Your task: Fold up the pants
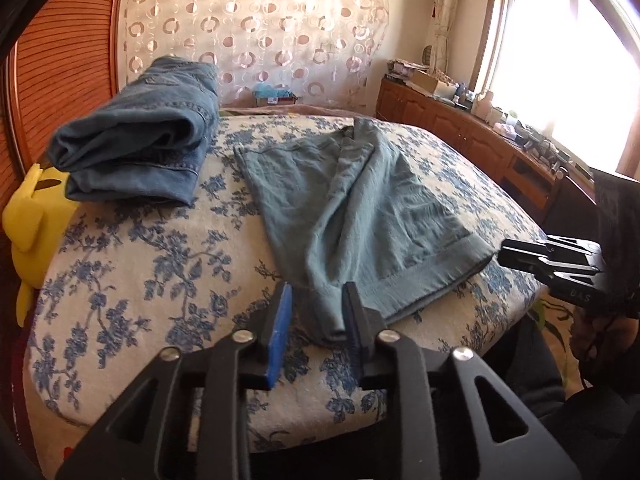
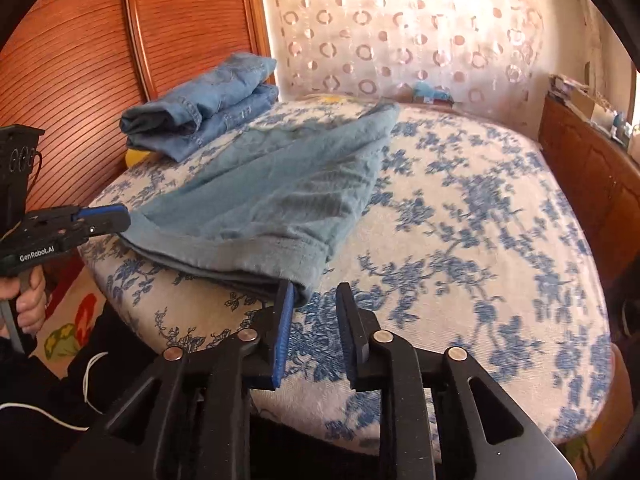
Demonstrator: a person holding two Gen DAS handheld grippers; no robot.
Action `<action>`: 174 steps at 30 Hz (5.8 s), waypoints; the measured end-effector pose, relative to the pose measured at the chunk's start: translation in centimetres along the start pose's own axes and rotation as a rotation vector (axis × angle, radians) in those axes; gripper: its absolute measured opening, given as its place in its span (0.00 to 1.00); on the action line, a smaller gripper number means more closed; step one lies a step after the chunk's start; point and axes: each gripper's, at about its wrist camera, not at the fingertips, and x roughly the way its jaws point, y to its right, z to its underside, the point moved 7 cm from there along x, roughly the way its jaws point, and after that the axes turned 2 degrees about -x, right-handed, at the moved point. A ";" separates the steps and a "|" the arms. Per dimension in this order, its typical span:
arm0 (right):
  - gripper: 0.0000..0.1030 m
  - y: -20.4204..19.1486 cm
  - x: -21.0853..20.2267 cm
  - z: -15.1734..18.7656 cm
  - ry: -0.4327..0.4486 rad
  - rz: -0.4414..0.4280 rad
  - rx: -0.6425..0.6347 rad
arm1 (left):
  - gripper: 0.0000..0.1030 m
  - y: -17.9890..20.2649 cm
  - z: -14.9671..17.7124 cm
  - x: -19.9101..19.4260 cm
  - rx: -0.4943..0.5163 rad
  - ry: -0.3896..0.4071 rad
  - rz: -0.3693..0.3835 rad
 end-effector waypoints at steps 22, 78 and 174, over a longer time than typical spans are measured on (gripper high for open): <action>0.27 2.6 3.9 -4.8 0.038 0.021 -0.024 | 0.64 1.9 -8.1 4.9 0.085 0.036 -0.017; 0.36 5.6 10.6 -9.7 -0.060 0.000 -0.056 | 0.00 2.3 -16.4 15.7 0.188 -0.124 0.045; 0.37 -1.1 3.4 0.1 -0.087 -0.035 0.011 | 0.55 0.1 0.5 3.9 0.033 -0.120 -0.009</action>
